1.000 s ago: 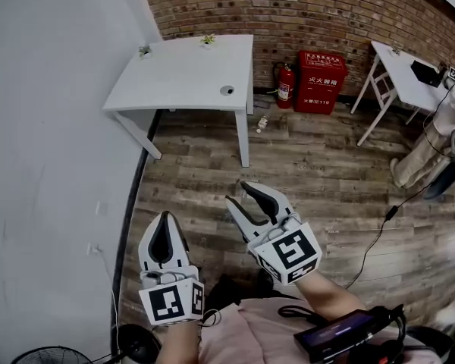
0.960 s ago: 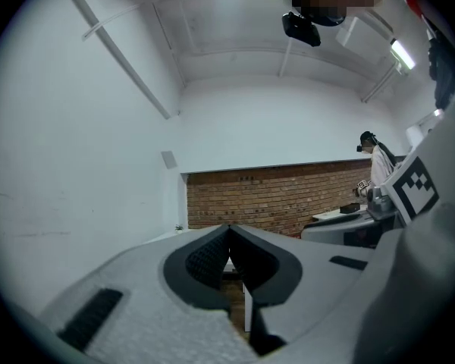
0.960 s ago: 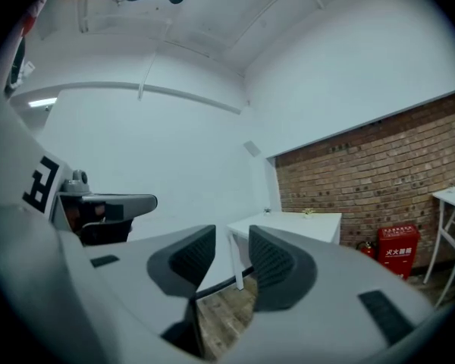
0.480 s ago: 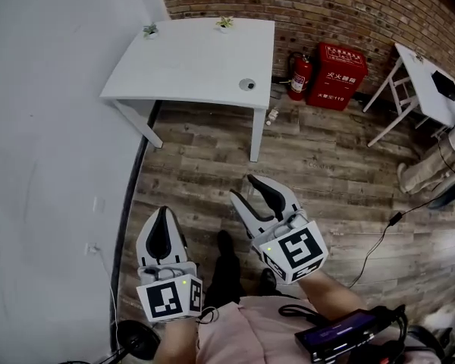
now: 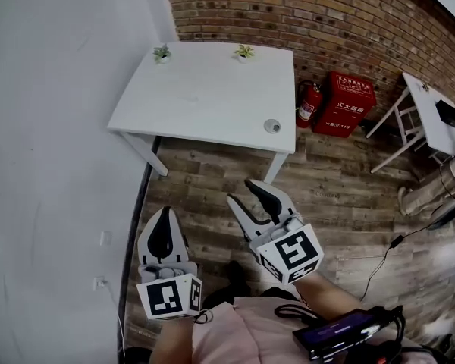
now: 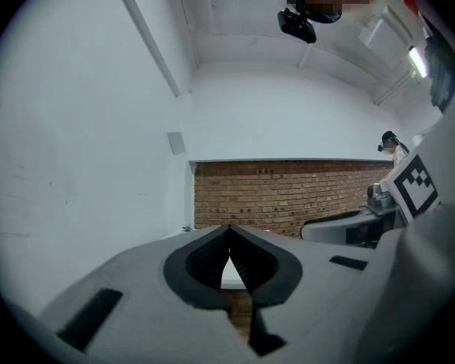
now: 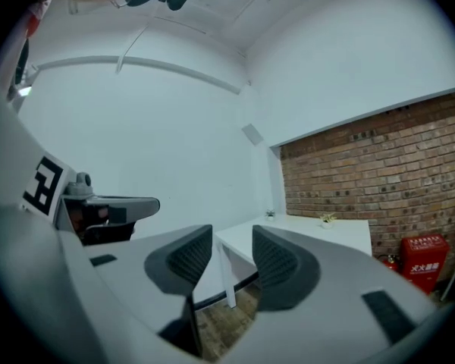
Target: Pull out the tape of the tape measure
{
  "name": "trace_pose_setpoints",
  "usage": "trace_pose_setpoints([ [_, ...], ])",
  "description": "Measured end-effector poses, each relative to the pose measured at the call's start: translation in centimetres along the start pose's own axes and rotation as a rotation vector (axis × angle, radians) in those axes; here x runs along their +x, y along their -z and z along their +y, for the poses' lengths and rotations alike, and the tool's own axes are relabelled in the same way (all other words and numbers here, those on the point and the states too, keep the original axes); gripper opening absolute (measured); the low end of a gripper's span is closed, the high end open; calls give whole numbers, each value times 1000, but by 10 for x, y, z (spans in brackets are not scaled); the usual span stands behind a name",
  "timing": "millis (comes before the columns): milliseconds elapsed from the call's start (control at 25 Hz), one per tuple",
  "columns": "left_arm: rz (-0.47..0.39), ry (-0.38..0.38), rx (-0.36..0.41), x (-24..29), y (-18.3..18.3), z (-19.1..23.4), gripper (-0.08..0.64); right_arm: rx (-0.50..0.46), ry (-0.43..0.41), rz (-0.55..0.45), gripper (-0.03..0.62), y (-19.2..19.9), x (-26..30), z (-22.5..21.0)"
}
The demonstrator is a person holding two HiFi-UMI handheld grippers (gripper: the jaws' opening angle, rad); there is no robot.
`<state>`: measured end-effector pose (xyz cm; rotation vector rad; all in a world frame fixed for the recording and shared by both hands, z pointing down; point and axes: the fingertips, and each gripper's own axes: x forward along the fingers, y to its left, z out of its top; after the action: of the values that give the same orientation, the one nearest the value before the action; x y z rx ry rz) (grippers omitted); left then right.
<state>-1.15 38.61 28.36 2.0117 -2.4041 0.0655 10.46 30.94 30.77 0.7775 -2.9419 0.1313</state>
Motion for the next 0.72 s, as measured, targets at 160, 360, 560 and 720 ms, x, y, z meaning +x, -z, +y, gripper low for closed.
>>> trace_pose_setpoints([
  [160, -33, 25, 8, 28, -14, 20, 8, -13, 17, -31, 169, -21, 31, -6],
  [360, -26, 37, -11, 47, -10, 30, 8, -29, 28, -48, 166, -30, 49, -14],
  [560, 8, 58, -5, 73, 4, 27, 8, -13, 44, -47, 164, -25, 65, -37],
  [720, 32, 61, -8, 101, 19, 32, 8, -4, 43, -41, 164, -17, 89, -55],
])
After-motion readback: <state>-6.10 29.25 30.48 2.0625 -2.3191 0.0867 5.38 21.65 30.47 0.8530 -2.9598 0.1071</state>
